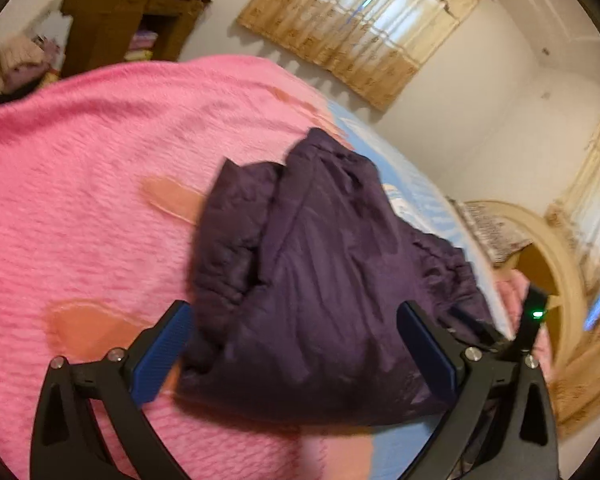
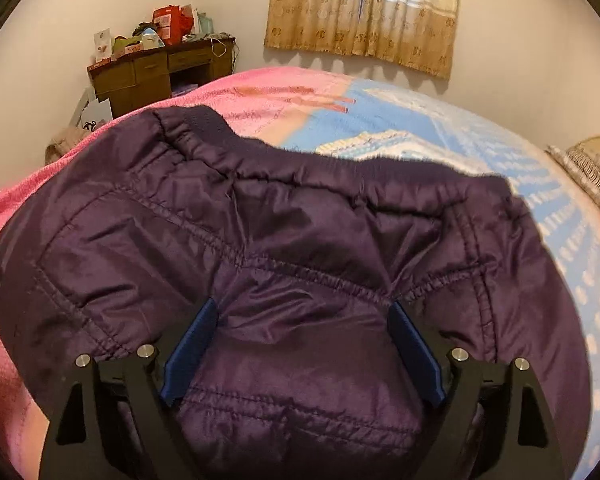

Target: Fold large clothes

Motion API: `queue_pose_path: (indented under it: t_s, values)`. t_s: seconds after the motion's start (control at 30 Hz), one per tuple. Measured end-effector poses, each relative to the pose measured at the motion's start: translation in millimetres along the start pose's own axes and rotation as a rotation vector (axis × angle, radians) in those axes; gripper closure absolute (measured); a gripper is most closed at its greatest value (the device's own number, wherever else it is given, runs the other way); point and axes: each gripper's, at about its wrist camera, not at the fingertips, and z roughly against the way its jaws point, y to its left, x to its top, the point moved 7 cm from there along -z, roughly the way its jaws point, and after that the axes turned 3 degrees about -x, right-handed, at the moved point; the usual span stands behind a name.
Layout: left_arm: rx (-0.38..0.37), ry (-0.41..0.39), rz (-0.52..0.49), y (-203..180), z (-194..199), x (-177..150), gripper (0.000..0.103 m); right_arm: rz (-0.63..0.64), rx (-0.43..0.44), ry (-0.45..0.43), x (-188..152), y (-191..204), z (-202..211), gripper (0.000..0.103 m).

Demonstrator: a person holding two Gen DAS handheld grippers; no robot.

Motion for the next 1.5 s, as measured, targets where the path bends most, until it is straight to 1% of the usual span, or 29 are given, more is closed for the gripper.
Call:
queue_pose_path:
  t_s: [0.07,0.1,0.17,0.2,0.3,0.4,0.47,0.53,0.57,0.6,0.67,0.7,0.73,0.77,0.8,0.83,0.87,0.9,0.93,0.97,1.0,1.03,1.07,1.1,1.17,1.3,1.4,1.43,1.5]
  values:
    - [-0.012,-0.004,0.013,2,-8,0,0.000,0.019,-0.008,0.015,2,2,-5,0.015]
    - [-0.037,-0.009,0.029,3,-12,1,0.000,0.019,-0.006,0.016,2,2,-5,0.015]
    - [-0.054,-0.014,0.083,9,-18,4,0.000,0.014,0.000,0.008,6,1,-6,0.015]
    - [-0.075,-0.019,0.114,12,-20,4,0.000,0.010,0.000,-0.004,5,0,-5,0.015]
    - [-0.079,-0.041,0.103,12,-17,5,0.000,0.010,-0.006,-0.016,6,3,-7,0.015]
    - [-0.053,-0.043,0.076,7,-25,5,0.000,0.007,-0.006,-0.023,5,2,-6,0.015]
    - [-0.069,-0.055,0.090,7,-27,9,0.000,0.008,-0.007,-0.024,3,2,-4,0.015]
    - [-0.112,-0.061,0.111,7,-28,13,0.014,0.008,-0.007,-0.022,3,3,-4,0.015]
    - [-0.164,-0.063,0.135,6,-27,15,0.035,0.007,-0.007,-0.023,2,3,-4,0.015]
    - [-0.218,-0.057,0.173,8,-26,17,0.049,0.006,-0.007,-0.023,2,2,-3,0.015]
    - [-0.279,-0.071,0.203,10,-21,19,0.057,0.007,-0.007,-0.022,2,2,-3,0.015]
    - [-0.313,-0.088,0.199,6,-17,21,0.057,0.006,-0.007,-0.024,2,2,-3,0.015]
    - [-0.329,-0.100,0.179,-1,-12,23,0.057,0.005,-0.006,-0.026,2,1,-3,0.015]
    - [-0.319,-0.107,0.154,-7,-9,25,0.055,0.004,-0.006,-0.028,1,0,-2,0.015]
    - [-0.298,-0.106,0.141,-11,-9,27,0.045,0.003,-0.007,-0.029,0,-1,0,0.015]
    - [-0.286,-0.103,0.140,-13,-13,30,0.039,0.002,-0.007,-0.031,-2,-1,2,0.015]
    - [-0.274,-0.095,0.147,-12,-17,31,0.028,0.002,-0.007,-0.033,-2,0,3,0.015]
    - [-0.266,-0.091,0.155,-8,-21,31,0.026,0.001,-0.006,-0.035,-2,-1,3,0.015]
    - [-0.254,-0.085,0.164,-4,-26,31,0.026,0.000,-0.006,-0.037,-3,-1,4,0.014]
    - [-0.252,-0.076,0.175,1,-33,31,0.028,-0.001,-0.005,-0.038,-3,-2,5,0.014]
    - [-0.263,-0.070,0.192,5,-38,32,0.050,-0.001,-0.006,-0.039,-4,-2,5,0.014]
    - [-0.295,-0.066,0.211,9,-39,33,0.062,-0.002,-0.006,-0.038,-3,-2,4,0.014]
    - [-0.327,-0.068,0.221,9,-35,31,0.070,-0.006,-0.004,-0.042,-4,-3,5,0.014]
    - [-0.325,-0.077,0.202,4,-31,35,0.074,-0.008,-0.003,-0.044,-3,-4,7,0.014]
    - [-0.317,-0.093,0.117,-16,-18,40,0.077,-0.017,0.004,-0.039,-2,-6,9,0.014]
    - [-0.368,-0.128,0.002,-74,5,67,0.078,-0.104,0.101,-0.062,3,-22,29,0.014]
    - [-0.385,-0.130,-0.148,-130,13,74,0.078,-0.207,0.161,-0.135,4,-44,57,0.014]
    - [-0.384,-0.125,-0.224,-155,12,74,0.078,-0.240,0.169,-0.162,4,-54,65,0.014]
    - [-0.369,-0.119,-0.344,-189,4,67,0.078,-0.338,0.155,-0.209,-1,-85,81,0.014]
